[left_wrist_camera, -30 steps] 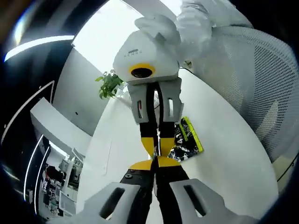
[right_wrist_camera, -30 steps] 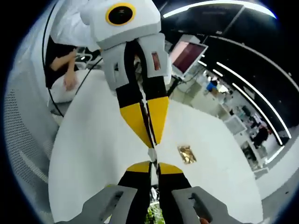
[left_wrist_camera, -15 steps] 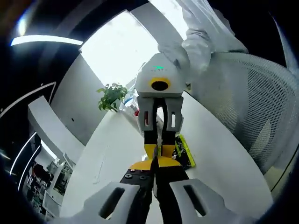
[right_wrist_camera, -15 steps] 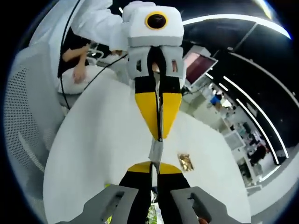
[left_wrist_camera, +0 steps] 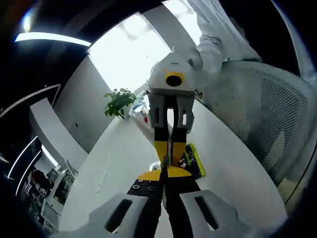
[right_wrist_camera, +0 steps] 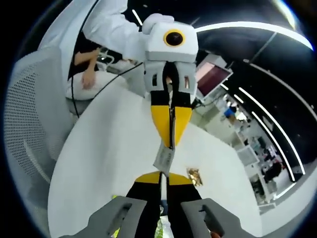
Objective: Arrange the skincare products in the storage area until every visible bottle or jar stands upright without overlapping.
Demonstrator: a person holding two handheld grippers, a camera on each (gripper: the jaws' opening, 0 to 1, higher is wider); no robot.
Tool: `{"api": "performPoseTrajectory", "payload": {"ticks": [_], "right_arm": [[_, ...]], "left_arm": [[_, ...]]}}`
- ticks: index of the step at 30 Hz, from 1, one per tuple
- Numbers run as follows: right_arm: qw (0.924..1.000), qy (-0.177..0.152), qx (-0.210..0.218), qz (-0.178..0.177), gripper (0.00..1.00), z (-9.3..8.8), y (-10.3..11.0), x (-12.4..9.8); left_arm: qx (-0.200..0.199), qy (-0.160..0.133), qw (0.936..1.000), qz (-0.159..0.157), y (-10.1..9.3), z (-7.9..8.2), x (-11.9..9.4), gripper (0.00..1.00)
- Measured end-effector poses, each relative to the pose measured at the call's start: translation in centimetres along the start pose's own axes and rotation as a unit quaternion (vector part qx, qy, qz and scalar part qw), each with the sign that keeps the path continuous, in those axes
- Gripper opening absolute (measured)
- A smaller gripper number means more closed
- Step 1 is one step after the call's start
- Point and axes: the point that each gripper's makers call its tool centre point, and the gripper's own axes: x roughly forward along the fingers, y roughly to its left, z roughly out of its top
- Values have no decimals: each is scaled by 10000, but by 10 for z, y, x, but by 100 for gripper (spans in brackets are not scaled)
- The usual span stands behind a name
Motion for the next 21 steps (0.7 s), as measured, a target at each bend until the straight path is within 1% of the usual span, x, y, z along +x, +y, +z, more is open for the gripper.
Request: {"api": "performPoseTrajectory", "payload": {"ticks": [2,4,5,7,8,9,10,12,13,16,19,21], "right_arm": [[10000,-38,45,27,0,1,2,-1],[9997,-13,232,59,0,0,4,-2],[9998,-2,215,41,0,-1,3,-2],[9999,53,108,-106,0,-1,0,-2],[9999,61,101,-101,0,0,0,-2],[9999,79,117,-86,0,0,0,0],[9998,111,106,-84,0,-1,0,2],[9998,119,142,-25,0,-3,2,3],[9996,81,283,20,0,-2,3,4],[9995,68,316,-20,0,-3,2,4],[9993,72,354,48,0,-3,3,6],[9993,104,359,85,0,-4,4,7]], "left_arm": [[-8,-5,10000,-14,-1,0,0,1],[-22,72,10000,-59,-4,-3,0,1],[-53,193,9998,-44,-4,-9,0,1],[-132,377,9992,22,-3,-18,-1,2],[-174,458,9988,26,-4,-23,-1,2],[-95,385,9992,32,-5,-22,-1,2],[-43,372,9993,65,-5,-22,-1,1],[-131,432,9990,54,-5,-23,-1,1],[-98,431,9990,64,-5,-23,-1,1],[-101,433,9990,58,-5,-23,-2,1],[-82,406,9991,61,-4,-23,-2,1],[-54,438,9990,39,-5,-24,-1,1]]}}
